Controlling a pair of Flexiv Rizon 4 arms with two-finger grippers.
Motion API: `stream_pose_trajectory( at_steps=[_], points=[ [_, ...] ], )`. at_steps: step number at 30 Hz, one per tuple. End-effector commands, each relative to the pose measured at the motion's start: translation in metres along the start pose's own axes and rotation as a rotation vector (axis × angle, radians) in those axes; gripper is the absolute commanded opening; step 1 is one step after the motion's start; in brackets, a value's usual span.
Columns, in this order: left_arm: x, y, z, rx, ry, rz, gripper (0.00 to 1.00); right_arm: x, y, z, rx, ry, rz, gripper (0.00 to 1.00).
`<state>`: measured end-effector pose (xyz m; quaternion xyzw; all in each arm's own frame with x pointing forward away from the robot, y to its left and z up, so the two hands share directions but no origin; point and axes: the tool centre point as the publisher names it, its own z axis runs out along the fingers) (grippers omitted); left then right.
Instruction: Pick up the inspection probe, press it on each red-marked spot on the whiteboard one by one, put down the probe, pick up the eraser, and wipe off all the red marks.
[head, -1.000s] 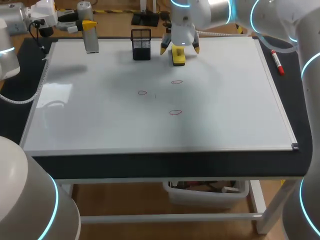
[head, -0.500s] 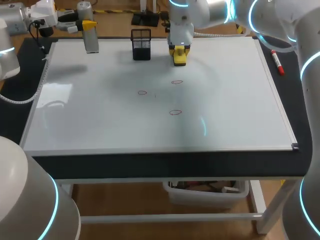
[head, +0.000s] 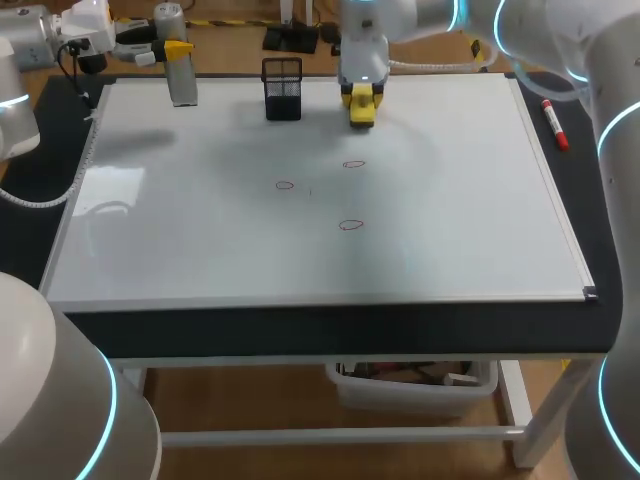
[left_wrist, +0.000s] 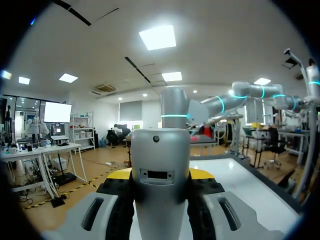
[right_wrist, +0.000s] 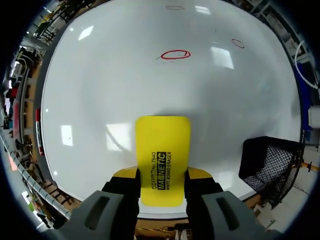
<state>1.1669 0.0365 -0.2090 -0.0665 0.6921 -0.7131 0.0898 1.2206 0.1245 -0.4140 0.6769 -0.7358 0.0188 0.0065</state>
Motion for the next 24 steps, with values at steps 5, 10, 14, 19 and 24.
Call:
stream_pose_trajectory(
  at_steps=[5,10,14,19,24],
  points=[
    [0.003,-0.003,0.001,-0.004,-0.007,0.001,0.0,0.019,-0.004,-0.037,-0.506,-0.007,0.171,0.0],
    [0.003,-0.003,0.001,-0.004,-0.007,0.001,0.0,0.036,0.0,-0.048,-0.466,0.008,0.279,0.0],
    [0.003,-0.003,0.001,-0.004,-0.007,0.001,0.0,0.05,0.007,-0.053,-0.441,0.004,0.336,0.0],
    [0.003,-0.003,0.001,-0.004,-0.007,0.001,0.0,0.064,0.018,-0.056,-0.424,0.006,0.399,0.0],
    [0.003,-0.003,0.001,-0.004,-0.007,0.001,0.0,0.081,0.033,-0.055,-0.412,-0.001,0.463,0.0]
  ],
)
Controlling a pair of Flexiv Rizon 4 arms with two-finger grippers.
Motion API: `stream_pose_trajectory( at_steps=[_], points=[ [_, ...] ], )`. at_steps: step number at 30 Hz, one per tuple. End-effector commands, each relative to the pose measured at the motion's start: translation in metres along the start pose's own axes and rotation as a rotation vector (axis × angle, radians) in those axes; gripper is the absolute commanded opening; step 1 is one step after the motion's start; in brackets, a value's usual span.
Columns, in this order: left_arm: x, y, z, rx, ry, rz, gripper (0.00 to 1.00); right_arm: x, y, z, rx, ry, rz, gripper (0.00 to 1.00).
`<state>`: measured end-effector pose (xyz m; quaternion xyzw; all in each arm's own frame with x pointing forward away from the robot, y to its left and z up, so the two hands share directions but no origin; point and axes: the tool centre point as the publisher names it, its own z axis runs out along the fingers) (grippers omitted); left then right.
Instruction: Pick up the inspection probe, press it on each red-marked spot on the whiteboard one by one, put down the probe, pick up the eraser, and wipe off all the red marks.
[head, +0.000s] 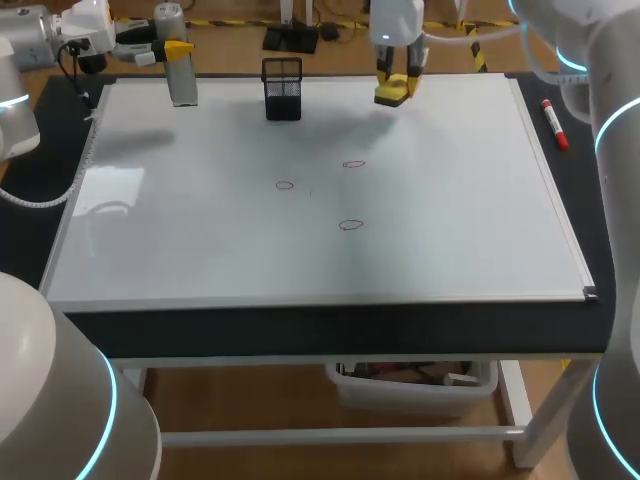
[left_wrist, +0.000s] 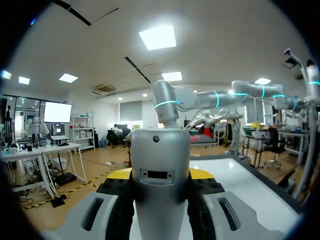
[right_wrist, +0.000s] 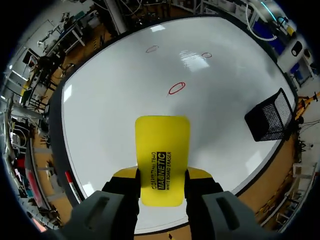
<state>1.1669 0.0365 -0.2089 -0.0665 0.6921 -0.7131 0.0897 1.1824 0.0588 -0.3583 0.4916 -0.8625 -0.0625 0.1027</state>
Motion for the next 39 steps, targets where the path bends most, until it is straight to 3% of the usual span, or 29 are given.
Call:
stream_pose_trajectory(
  at_steps=[1,15,39],
  points=[
    [0.003,-0.003,0.0,-0.004,-0.007,0.001,0.0,0.015,-0.002,0.001,-0.153,-0.004,0.031,0.0],
    [0.003,-0.003,0.0,-0.004,-0.007,0.001,0.0,0.071,0.016,0.012,-0.106,0.003,0.181,0.0],
    [0.003,-0.003,0.0,-0.004,-0.007,0.001,0.0,0.111,0.023,0.008,-0.045,0.04,0.314,0.0]
  ],
)
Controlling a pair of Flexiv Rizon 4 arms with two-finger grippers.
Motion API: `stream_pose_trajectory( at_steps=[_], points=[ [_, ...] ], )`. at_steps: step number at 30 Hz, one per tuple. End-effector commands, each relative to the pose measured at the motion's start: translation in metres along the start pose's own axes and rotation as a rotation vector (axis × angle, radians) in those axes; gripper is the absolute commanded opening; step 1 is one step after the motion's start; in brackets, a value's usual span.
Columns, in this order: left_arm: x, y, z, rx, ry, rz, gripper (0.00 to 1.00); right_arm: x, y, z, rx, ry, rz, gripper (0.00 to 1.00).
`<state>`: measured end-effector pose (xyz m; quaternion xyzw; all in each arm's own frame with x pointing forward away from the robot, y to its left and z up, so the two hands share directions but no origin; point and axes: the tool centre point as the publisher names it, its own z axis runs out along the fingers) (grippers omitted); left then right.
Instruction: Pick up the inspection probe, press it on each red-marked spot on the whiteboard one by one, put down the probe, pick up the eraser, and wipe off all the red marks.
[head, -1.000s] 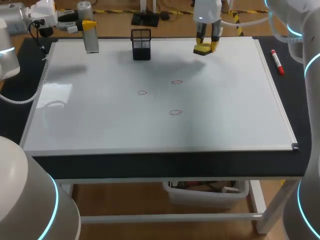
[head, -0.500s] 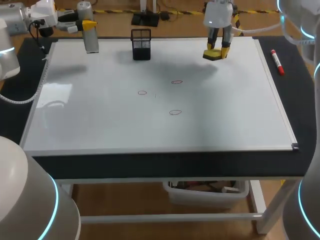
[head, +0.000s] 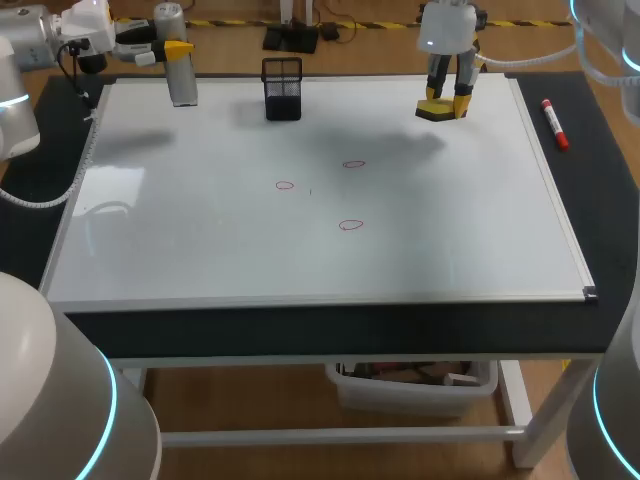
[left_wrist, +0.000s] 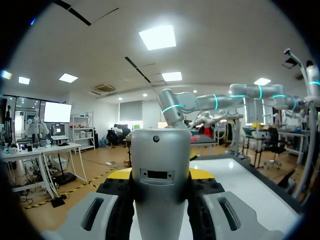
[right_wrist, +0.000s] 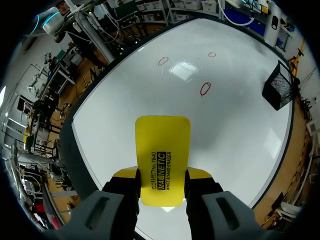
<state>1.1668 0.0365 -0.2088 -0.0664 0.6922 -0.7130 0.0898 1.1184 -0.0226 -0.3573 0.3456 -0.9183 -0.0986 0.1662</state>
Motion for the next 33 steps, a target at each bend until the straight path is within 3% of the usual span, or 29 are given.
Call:
stream_pose_trajectory(
  at_steps=[1,20,33],
  points=[
    [0.0031,-0.0024,0.0005,-0.004,-0.007,0.001,0.0,0.0131,0.0075,-0.0031,0.111,-0.016,0.016,0.0],
    [0.0031,-0.0024,0.0005,-0.004,-0.007,0.001,0.0,0.017,-0.0007,0.0042,0.14,-0.04,0.083,0.0],
    [0.0031,-0.0024,0.0005,-0.004,-0.007,0.001,0.0,0.0085,0.0001,-0.0001,0.152,-0.057,0.071,0.0]
  ],
)
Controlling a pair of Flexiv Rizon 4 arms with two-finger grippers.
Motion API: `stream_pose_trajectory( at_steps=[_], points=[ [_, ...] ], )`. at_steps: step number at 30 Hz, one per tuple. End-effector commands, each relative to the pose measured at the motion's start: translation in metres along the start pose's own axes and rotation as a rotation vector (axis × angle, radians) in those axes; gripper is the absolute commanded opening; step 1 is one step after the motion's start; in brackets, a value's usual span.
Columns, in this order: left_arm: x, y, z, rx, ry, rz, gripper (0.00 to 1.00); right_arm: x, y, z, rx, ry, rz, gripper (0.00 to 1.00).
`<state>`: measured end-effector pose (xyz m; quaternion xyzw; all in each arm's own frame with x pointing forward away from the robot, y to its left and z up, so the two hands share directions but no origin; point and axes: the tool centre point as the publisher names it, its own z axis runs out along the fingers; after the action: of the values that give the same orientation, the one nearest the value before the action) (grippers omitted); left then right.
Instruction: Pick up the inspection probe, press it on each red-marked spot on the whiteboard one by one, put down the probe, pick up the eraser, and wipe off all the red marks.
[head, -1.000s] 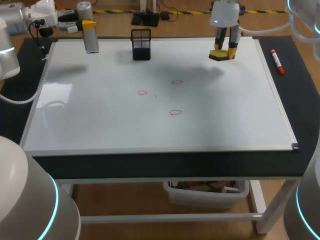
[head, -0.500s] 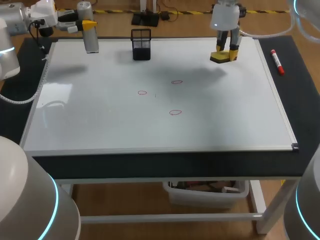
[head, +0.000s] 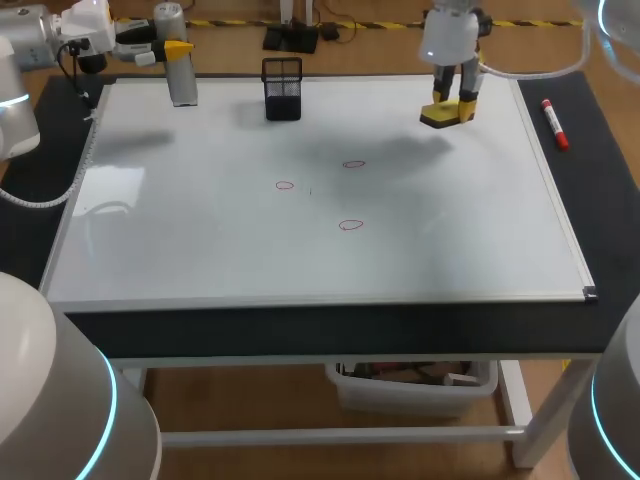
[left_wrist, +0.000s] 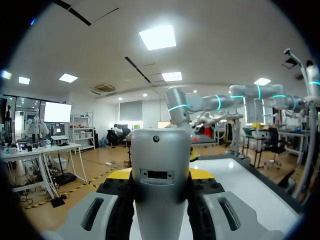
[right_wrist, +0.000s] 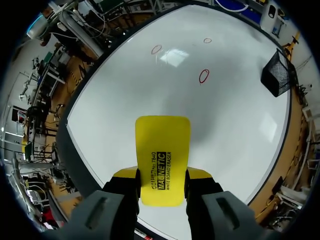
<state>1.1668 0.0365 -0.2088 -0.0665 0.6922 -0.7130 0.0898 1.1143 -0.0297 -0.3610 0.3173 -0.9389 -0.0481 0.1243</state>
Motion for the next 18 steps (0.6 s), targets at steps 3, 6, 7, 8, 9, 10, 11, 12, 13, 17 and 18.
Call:
stream_pose_trajectory(
  at_steps=[3,6,7,8,9,10,11,12,13,17,18],
  points=[
    [0.0031,-0.0024,0.0005,-0.004,-0.007,0.001,0.0,-0.0013,0.0043,-0.0074,0.021,-0.023,-0.017,0.0],
    [0.0031,-0.0024,0.0005,-0.004,-0.007,0.001,0.0,-0.0029,0.0053,-0.0091,0.023,-0.024,-0.025,0.0],
    [0.0031,-0.0024,0.0005,-0.004,-0.007,0.001,0.0,-0.0029,0.0053,-0.0091,0.023,-0.024,-0.025,0.0],
    [0.0031,-0.0024,0.0005,-0.004,-0.007,0.001,0.0,-0.0029,0.0053,-0.0091,0.023,-0.024,-0.025,0.0],
    [0.0031,-0.0024,0.0005,-0.004,-0.007,0.001,0.0,-0.0029,0.0053,-0.0091,0.023,-0.024,-0.025,0.0],
    [0.0031,-0.0024,0.0005,-0.004,-0.007,0.001,0.0,-0.0029,0.0053,-0.0091,0.023,-0.024,-0.025,0.0],
    [0.0031,-0.0024,0.0005,-0.004,-0.007,0.001,0.0,-0.0029,0.0053,-0.0091,0.023,-0.024,-0.025,0.0],
    [0.0031,-0.0024,0.0005,-0.004,-0.007,0.001,0.0,-0.0029,0.0053,-0.0091,0.023,-0.024,-0.025,0.0],
    [0.0031,-0.0024,0.0005,-0.004,-0.007,0.001,0.0,-0.0029,0.0053,-0.0091,0.023,-0.024,-0.025,0.0],
    [0.0031,-0.0024,0.0005,-0.004,-0.007,0.001,0.0,-0.0029,0.0053,-0.0091,0.023,-0.024,-0.025,0.0],
    [0.0031,-0.0024,0.0005,-0.004,-0.007,0.001,0.0,-0.0029,0.0053,-0.0091,0.023,-0.024,-0.025,0.0]
  ],
)
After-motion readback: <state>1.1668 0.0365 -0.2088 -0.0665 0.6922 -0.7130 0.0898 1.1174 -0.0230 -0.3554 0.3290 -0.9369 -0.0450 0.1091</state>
